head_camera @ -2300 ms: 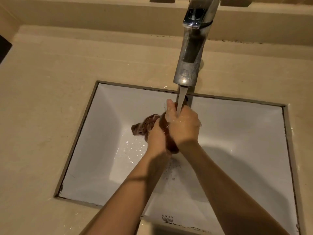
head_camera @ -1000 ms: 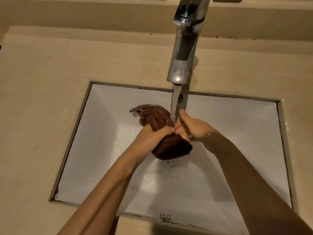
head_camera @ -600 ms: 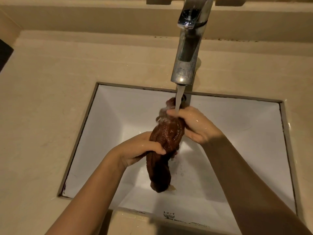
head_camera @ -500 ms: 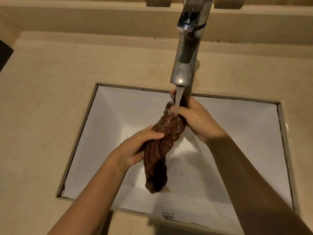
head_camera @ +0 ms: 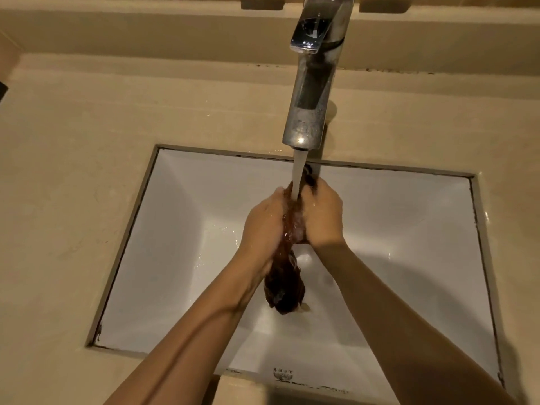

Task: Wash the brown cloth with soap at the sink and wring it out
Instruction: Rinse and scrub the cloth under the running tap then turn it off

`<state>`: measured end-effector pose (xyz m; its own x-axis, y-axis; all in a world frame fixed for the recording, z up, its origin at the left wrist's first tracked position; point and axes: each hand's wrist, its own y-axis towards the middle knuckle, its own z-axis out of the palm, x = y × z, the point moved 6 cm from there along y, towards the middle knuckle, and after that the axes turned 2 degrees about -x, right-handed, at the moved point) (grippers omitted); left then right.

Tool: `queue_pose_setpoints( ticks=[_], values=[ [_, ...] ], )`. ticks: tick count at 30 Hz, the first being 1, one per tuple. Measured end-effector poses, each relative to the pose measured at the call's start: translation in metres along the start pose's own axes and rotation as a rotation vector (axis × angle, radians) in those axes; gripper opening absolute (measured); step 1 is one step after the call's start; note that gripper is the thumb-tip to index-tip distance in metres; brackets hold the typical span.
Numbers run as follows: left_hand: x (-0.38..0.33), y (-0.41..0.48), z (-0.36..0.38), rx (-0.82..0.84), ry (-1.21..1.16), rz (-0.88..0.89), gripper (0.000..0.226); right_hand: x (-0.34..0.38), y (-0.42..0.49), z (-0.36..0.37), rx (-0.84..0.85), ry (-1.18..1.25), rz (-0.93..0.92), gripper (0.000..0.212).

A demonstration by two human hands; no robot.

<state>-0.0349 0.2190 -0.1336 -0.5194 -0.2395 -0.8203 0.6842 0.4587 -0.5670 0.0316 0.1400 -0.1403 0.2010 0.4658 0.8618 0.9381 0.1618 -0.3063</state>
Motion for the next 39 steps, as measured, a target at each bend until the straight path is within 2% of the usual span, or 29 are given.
queue_pose_setpoints(
  ticks=[2, 5, 7, 8, 10, 12, 16, 18, 21, 24, 27, 30, 33, 37, 39],
  values=[
    [-0.001, 0.001, -0.001, 0.007, 0.033, 0.015, 0.039, -0.003, 0.001, -0.002, -0.004, -0.035, -0.031, 0.019],
    [0.0, 0.003, -0.009, 0.013, -0.01, -0.02, 0.041, 0.0, -0.005, -0.005, 0.09, -0.136, -0.085, 0.021],
    [0.0, 0.008, -0.017, -0.042, -0.047, -0.055, 0.045, 0.007, -0.02, -0.006, 0.13, -0.158, -0.217, 0.029],
    [0.0, 0.01, -0.018, -0.065, -0.067, -0.07, 0.046, 0.016, -0.031, -0.008, 0.122, -0.141, -0.302, 0.032],
    [0.001, 0.011, -0.016, -0.089, -0.136, -0.127, 0.044, 0.031, -0.047, -0.006, 0.087, -0.057, -0.348, 0.032],
    [0.006, 0.01, -0.006, -0.051, -0.249, -0.173, 0.041, 0.037, -0.046, -0.002, 0.09, 0.052, -0.196, 0.026],
    [0.006, 0.007, -0.003, -0.015, -0.115, -0.076, 0.033, 0.025, -0.015, -0.002, -0.02, -0.065, -0.025, 0.022],
    [0.004, 0.006, -0.004, 0.054, -0.079, -0.083, 0.033, 0.01, -0.003, -0.002, -0.025, -0.102, -0.023, 0.023],
    [0.004, 0.004, -0.006, 0.168, -0.114, -0.177, 0.043, 0.0, 0.002, -0.008, 0.012, -0.009, -0.002, 0.034],
    [0.006, 0.005, -0.002, 0.328, -0.239, -0.253, 0.048, 0.0, -0.001, -0.012, 0.132, 0.112, 0.035, 0.032],
    [0.01, 0.008, 0.0, 0.468, -0.35, -0.316, 0.055, 0.008, -0.015, -0.011, 0.313, 0.22, -0.086, 0.015],
    [0.014, 0.012, -0.002, 0.521, -0.317, -0.339, 0.061, 0.02, -0.019, -0.021, 0.302, 0.202, -0.19, 0.023],
    [0.014, 0.01, 0.0, 0.607, -0.297, -0.308, 0.058, 0.03, -0.016, -0.028, 0.237, 0.275, -0.103, 0.009],
    [0.015, 0.011, -0.004, 0.618, -0.361, -0.312, 0.06, 0.037, -0.017, -0.021, 0.255, 0.46, 0.057, 0.014],
    [0.02, 0.013, -0.008, 0.648, -0.328, -0.3, 0.069, 0.039, -0.016, -0.022, 0.241, 0.567, 0.113, 0.008]
  ],
)
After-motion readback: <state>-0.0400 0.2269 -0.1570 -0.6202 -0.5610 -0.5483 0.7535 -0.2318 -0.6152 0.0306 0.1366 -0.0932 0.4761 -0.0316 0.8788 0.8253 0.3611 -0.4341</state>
